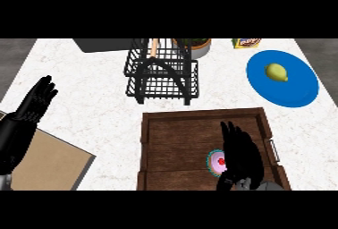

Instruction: Pick the cupcake from the tray and place it in the tiered basket

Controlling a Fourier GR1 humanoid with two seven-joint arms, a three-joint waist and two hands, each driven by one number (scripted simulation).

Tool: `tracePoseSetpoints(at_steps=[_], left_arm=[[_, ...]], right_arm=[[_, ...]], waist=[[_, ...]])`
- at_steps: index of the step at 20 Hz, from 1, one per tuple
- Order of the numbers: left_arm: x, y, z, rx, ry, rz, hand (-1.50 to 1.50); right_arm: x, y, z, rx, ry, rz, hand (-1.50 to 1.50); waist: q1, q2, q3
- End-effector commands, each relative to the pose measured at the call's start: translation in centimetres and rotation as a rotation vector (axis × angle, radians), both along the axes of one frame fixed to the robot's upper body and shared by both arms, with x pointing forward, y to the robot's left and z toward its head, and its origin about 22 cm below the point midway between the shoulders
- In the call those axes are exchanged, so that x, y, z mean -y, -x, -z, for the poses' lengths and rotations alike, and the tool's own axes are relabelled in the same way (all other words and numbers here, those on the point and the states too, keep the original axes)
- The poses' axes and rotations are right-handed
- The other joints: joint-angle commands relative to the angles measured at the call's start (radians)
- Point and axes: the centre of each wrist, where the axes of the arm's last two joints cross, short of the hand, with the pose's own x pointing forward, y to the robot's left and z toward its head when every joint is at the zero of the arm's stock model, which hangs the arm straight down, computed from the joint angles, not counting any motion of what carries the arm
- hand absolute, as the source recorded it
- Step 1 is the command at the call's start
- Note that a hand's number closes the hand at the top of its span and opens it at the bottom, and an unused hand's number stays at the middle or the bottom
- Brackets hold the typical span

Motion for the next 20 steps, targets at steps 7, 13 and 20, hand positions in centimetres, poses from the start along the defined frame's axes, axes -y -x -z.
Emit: tracePoseSetpoints(at_steps=[7,13,20], left_arm=[[4.5,0.5,6.2,-0.194,0.193,0.036,0.0],[4.6,1.2,6.3,-0.182,0.2,0.056,0.0],[3.9,0.5,6.1,-0.185,0.191,0.047,0.0]], right_arm=[[-0.1,-0.1,0.5,0.017,-0.05,0.061,1.5],[-1.2,0.1,0.3,0.111,-0.047,0.015,1.5],[0.2,-0.9,-0.5,0.158,-0.02,-0.006,1.5]], waist=[[0.0,0.03,-0.042],[0.019,0.024,-0.042],[0.01,0.028,-0.042]])
